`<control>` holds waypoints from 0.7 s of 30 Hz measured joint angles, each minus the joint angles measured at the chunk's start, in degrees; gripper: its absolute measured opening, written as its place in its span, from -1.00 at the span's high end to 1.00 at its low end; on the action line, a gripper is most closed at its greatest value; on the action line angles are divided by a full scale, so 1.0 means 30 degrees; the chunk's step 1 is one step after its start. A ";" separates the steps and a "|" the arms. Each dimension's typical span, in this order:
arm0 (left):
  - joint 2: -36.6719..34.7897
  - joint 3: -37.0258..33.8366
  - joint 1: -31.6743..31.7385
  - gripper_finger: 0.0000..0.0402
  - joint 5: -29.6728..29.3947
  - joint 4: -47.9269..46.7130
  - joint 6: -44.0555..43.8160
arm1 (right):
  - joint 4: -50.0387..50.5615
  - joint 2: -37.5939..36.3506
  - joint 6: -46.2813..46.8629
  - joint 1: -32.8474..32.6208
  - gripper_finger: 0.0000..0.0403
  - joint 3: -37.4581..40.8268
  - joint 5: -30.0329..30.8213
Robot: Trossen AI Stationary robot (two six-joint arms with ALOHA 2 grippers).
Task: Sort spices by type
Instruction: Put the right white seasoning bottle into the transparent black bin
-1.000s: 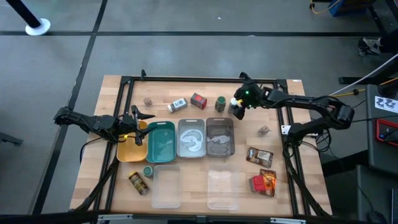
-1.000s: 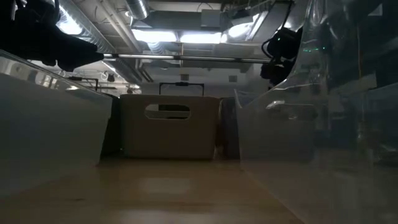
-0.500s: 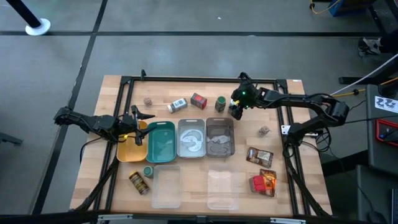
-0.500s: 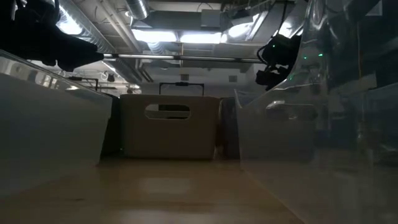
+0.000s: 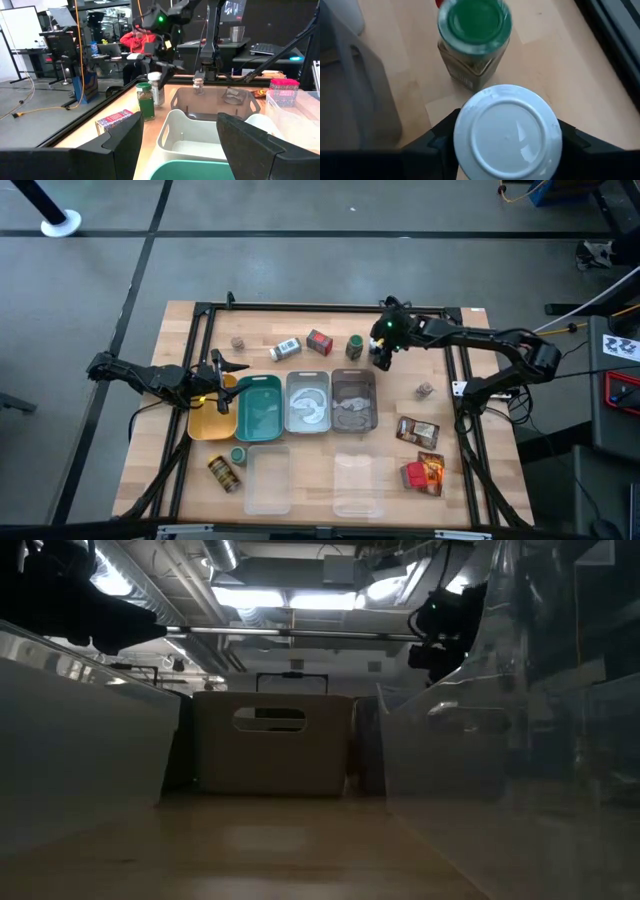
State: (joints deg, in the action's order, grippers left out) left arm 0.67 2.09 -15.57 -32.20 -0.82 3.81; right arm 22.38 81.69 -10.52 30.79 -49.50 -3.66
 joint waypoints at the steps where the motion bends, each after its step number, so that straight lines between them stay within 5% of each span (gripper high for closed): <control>1: 0.0003 0.0002 0.0000 -0.18 -0.0001 0.0004 0.0000 | 0.0795 0.0000 -0.0001 -0.0007 -0.02 -0.0566 -0.0001; 12: 0.0000 0.0000 -0.0002 -0.18 0.0005 0.0002 0.0000 | 0.8405 -0.0009 0.0506 -0.0173 -0.03 -0.6310 -0.2072; 21: 0.0000 -0.0001 0.0000 -0.18 -0.0001 0.0000 0.0000 | 0.8972 -0.0032 0.2017 -0.2808 -0.04 -0.7824 -0.4150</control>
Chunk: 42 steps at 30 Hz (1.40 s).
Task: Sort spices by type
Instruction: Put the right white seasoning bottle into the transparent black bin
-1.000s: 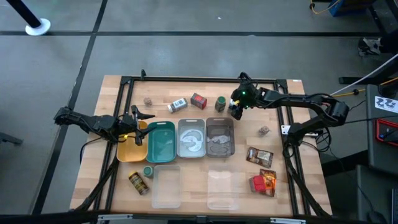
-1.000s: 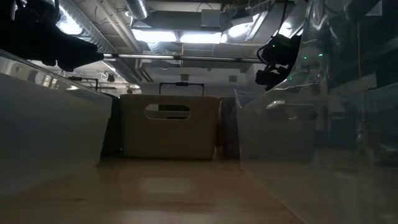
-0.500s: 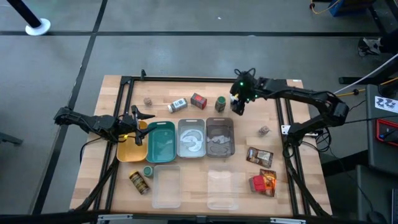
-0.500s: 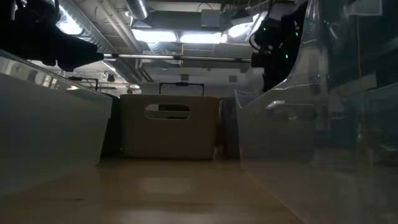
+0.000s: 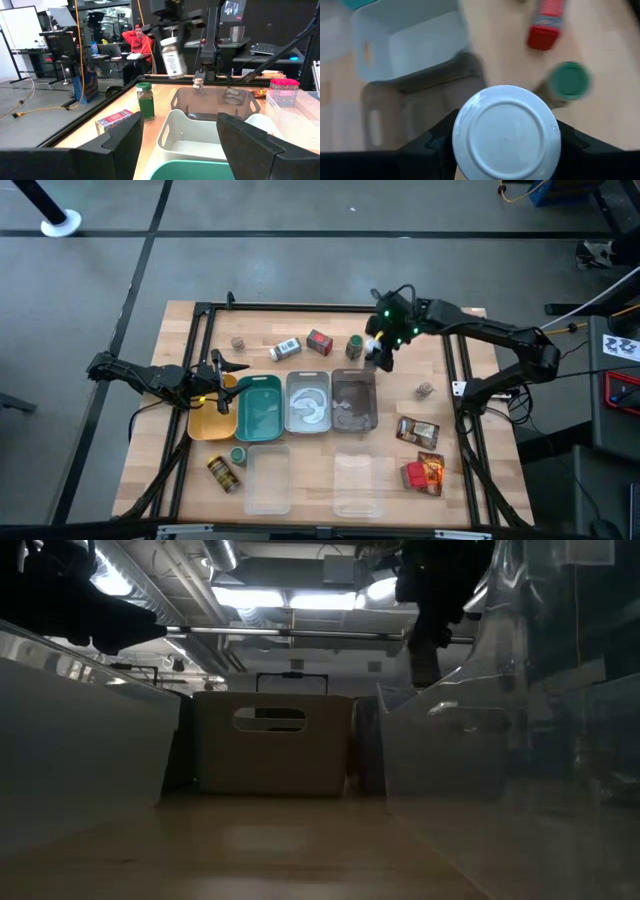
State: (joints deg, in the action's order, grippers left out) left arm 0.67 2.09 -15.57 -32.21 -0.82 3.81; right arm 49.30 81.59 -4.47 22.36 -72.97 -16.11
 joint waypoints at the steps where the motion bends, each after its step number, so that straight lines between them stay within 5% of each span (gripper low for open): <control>1: 0.0006 0.0001 0.0000 -0.18 0.0006 0.0005 0.0000 | 0.0045 -0.0001 0.0146 -0.0450 -0.04 0.0000 -0.0010; 17: 0.0007 0.0001 0.0000 -0.18 0.0001 -0.0001 0.0000 | -0.2339 0.2247 0.2126 -0.6326 -0.06 -0.0007 0.4937; 28: 0.0007 0.0000 0.0000 -0.18 0.0000 0.0007 0.0000 | -0.4430 0.5901 0.1901 -0.6569 -0.07 -0.0007 0.5782; 42: 0.0000 0.0000 0.0000 -0.18 0.0000 0.0002 0.0000 | -0.6450 0.6873 0.1271 -0.6569 -0.07 -0.0007 0.7924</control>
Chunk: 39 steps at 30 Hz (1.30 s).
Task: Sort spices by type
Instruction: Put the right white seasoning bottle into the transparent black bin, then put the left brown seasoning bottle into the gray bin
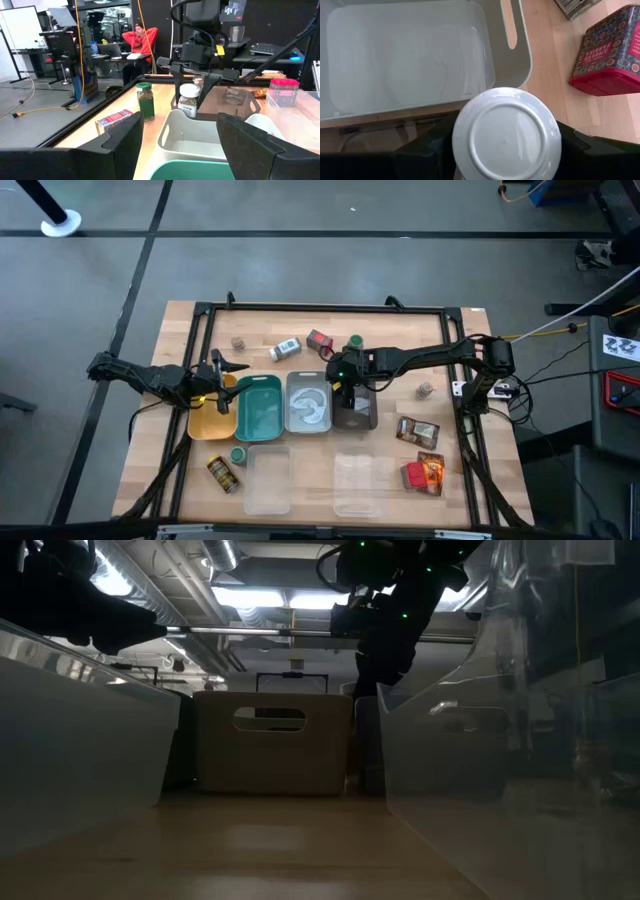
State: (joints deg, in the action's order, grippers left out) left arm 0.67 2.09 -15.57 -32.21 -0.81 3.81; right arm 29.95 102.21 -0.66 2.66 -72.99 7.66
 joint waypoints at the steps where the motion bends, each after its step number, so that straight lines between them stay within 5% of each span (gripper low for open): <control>1: 0.0002 0.0005 0.0000 -0.18 0.0007 0.0002 0.0000 | 0.0070 0.0000 -0.0002 0.0000 -0.07 0.0000 0.0000; 20: 0.0000 0.0007 0.0000 -0.18 0.0000 0.0004 0.0003 | 0.0192 0.0007 -0.0009 0.0000 -0.08 0.0000 -0.0262; 39: 0.0006 0.0000 -0.0006 -0.18 0.0002 0.0004 0.0000 | 0.0728 0.0007 -0.0016 0.0000 -0.42 0.0000 -0.0401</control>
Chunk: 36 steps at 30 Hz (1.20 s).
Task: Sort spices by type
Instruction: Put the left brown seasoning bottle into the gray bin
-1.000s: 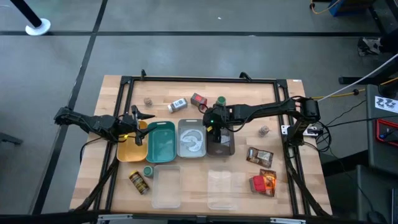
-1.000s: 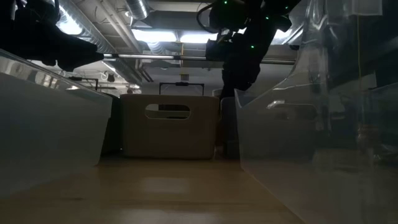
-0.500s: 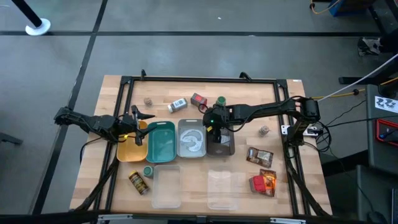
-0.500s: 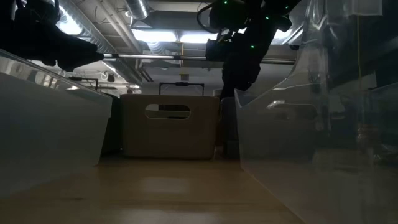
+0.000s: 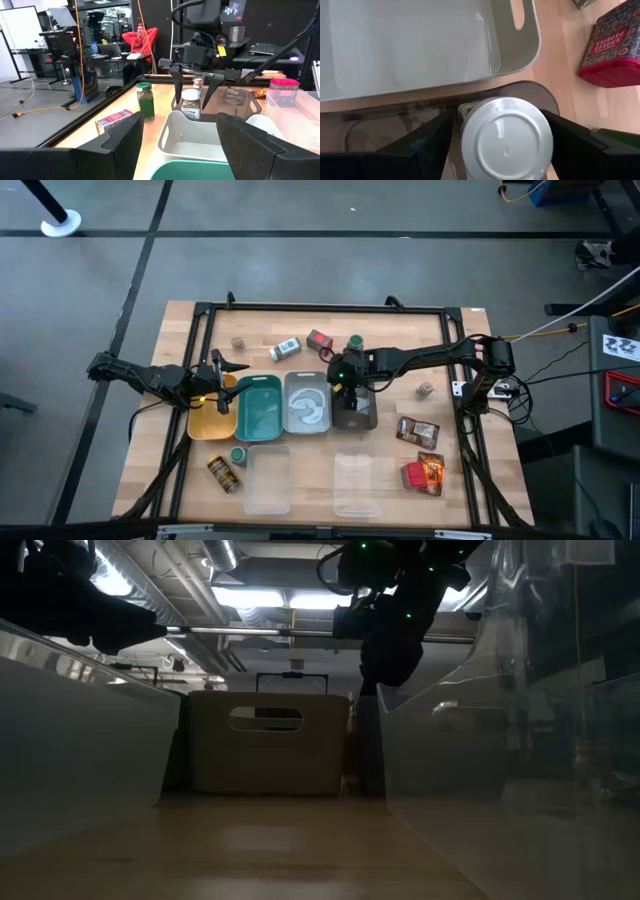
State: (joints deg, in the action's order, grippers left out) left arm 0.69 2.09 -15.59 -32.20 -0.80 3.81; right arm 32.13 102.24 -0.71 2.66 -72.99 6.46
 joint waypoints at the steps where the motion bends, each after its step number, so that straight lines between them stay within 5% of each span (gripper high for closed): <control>1: -0.0005 0.0003 0.0003 -0.18 -0.0001 -0.0001 0.0000 | 0.0048 0.0000 0.0000 0.0000 -0.42 0.0000 0.0000; 36: 0.0108 0.1378 0.0822 -0.18 -0.0782 0.1064 -0.0650 | 0.8996 -0.0015 -0.0070 0.0000 -0.43 -0.7649 0.1322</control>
State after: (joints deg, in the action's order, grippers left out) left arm 1.01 6.22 -13.12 -34.54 2.39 1.86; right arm 59.12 102.19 -0.92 2.66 -95.94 10.43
